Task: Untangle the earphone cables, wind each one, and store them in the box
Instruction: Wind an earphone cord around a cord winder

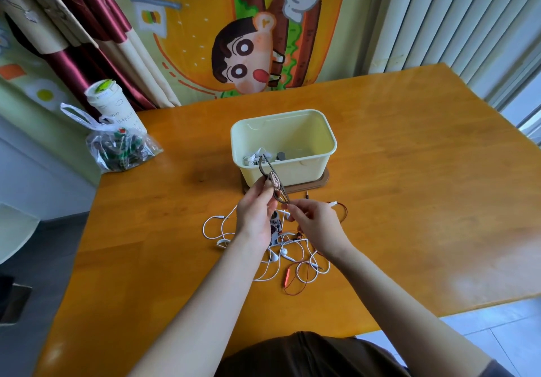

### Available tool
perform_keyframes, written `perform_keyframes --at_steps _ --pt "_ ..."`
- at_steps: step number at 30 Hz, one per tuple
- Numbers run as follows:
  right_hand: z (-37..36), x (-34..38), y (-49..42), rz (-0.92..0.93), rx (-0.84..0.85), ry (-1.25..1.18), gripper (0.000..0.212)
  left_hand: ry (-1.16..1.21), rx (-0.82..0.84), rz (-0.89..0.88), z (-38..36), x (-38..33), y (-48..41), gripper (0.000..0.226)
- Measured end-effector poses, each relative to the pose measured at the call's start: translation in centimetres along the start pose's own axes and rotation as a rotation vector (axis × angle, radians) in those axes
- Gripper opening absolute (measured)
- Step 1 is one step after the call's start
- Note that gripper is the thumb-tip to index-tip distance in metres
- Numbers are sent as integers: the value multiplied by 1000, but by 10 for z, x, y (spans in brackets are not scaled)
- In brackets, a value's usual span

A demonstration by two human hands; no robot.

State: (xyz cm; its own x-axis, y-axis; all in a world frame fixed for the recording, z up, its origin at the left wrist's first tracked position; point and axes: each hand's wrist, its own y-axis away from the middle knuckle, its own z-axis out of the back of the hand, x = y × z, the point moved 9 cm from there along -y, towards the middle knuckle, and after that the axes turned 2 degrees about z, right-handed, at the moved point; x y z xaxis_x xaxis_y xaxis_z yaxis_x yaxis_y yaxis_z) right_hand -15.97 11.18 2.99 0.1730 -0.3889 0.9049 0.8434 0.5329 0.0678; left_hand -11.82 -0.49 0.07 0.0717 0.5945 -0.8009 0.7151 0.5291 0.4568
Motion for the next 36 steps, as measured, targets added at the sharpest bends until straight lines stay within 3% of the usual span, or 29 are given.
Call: perform_keyframes --at_steps 5,12,16,26,29,36 --pt "5 13 3 86 -16 110 20 -173 -84 -82 5 -6 -1 19" --pt "19 39 0 184 26 176 18 -758 -130 -466 11 -32 1 21" --pt "40 43 -13 208 -20 198 20 -835 -12 -508 3 -32 11 21" --pt "76 28 -37 190 -153 161 7 -666 300 -416 -27 -26 37 31" --pt "73 16 -40 136 -127 88 10 -516 365 -274 -32 -21 42 26" --pt "49 -5 -31 19 -54 -106 24 -55 342 66 -30 -3 33 23"
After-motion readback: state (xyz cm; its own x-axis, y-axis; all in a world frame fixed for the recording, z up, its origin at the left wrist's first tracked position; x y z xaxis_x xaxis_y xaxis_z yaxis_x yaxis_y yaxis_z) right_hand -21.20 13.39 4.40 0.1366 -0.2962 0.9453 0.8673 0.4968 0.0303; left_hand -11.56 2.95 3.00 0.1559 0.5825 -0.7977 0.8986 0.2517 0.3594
